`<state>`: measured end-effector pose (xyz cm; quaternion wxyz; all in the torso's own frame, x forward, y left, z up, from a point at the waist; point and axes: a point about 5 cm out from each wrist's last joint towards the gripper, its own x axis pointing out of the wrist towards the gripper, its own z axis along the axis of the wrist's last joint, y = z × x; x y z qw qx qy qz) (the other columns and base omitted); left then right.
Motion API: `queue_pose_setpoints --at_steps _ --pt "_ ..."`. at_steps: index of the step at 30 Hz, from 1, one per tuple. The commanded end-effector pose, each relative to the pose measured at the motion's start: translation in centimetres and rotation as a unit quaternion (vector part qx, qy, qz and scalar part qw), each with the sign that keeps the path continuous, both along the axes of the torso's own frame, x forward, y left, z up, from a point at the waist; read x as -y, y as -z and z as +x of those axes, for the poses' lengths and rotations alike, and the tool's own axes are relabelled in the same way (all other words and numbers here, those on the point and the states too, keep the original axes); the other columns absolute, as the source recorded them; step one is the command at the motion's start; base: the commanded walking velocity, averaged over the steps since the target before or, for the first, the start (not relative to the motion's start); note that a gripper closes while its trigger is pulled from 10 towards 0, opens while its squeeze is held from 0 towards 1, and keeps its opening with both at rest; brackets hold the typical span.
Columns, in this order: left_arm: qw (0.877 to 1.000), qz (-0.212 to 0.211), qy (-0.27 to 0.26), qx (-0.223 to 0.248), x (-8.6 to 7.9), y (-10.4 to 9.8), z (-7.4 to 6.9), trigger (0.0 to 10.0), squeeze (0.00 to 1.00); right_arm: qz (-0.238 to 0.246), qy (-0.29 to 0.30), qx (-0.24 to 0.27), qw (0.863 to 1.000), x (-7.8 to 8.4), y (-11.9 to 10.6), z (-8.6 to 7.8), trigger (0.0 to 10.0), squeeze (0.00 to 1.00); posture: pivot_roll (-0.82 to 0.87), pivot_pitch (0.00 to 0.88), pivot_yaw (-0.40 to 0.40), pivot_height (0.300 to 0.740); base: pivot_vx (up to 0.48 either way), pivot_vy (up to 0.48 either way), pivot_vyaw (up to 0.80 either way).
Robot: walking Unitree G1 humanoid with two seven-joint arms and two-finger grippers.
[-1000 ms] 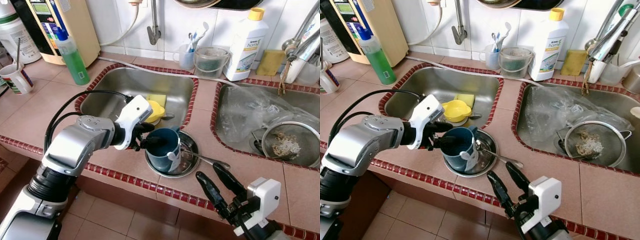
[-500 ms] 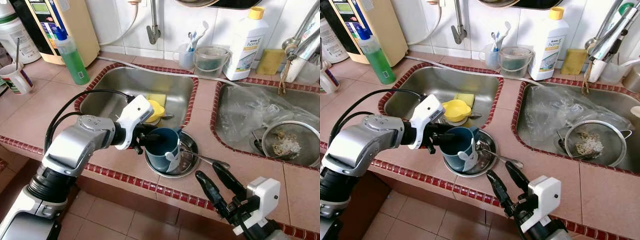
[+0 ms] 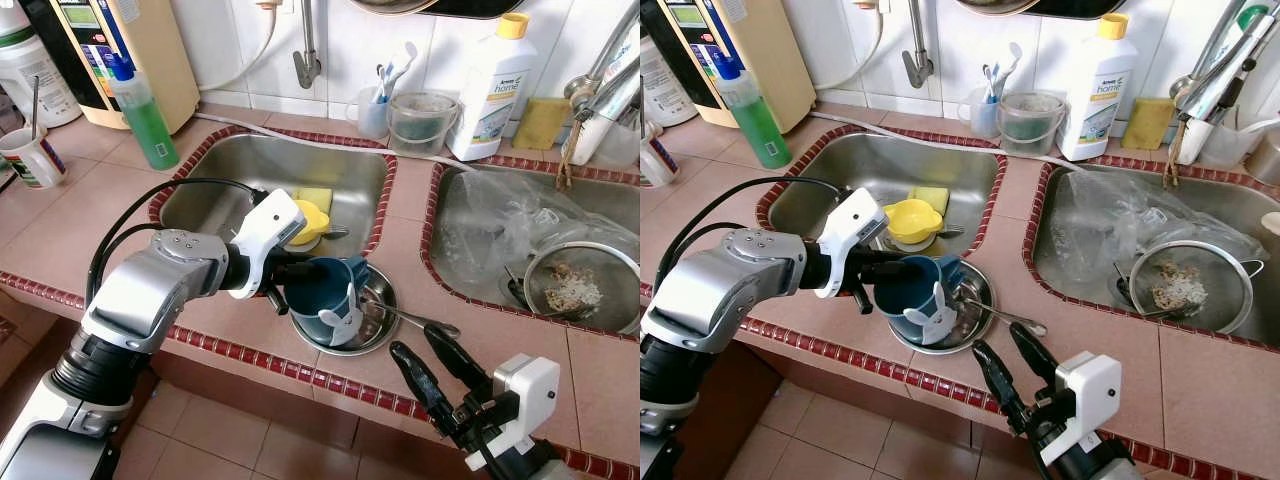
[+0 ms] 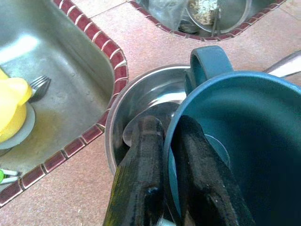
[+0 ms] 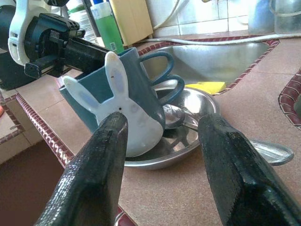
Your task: Kitchen organization
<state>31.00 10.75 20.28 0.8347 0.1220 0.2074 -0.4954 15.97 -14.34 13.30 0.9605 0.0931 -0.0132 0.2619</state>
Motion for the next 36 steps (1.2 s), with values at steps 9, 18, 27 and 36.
queue_pose_setpoints --at_steps 9,18,27,36 --pt "1.000 0.007 -0.001 0.016 -0.6 -0.6 0.1 0.0 0.00 -0.005 -0.014 0.007 1.000 -0.3 -0.2 0.0 10.0 0.00 -0.19 0.090 0.081 0.740 0.000 0.000 0.00" --pt "0.999 -0.002 -0.013 0.038 -1.5 -1.9 1.0 0.0 0.00 -0.009 -0.021 0.009 1.000 -0.1 -0.3 0.1 10.0 0.00 -0.19 0.079 0.074 0.740 0.000 0.000 0.00" --pt "0.995 -0.090 -0.014 0.034 -1.8 -5.0 1.9 10.0 0.00 -0.010 -0.023 0.016 1.000 -0.2 -0.6 0.5 10.0 0.00 -0.19 0.074 0.067 0.740 0.000 0.000 0.00" --pt "0.983 -0.143 -0.094 0.065 -2.0 -5.4 4.8 10.0 0.00 -0.004 -0.023 0.040 0.999 -0.2 -2.0 1.3 10.0 0.00 -0.20 0.082 0.064 0.740 0.000 0.000 0.00"
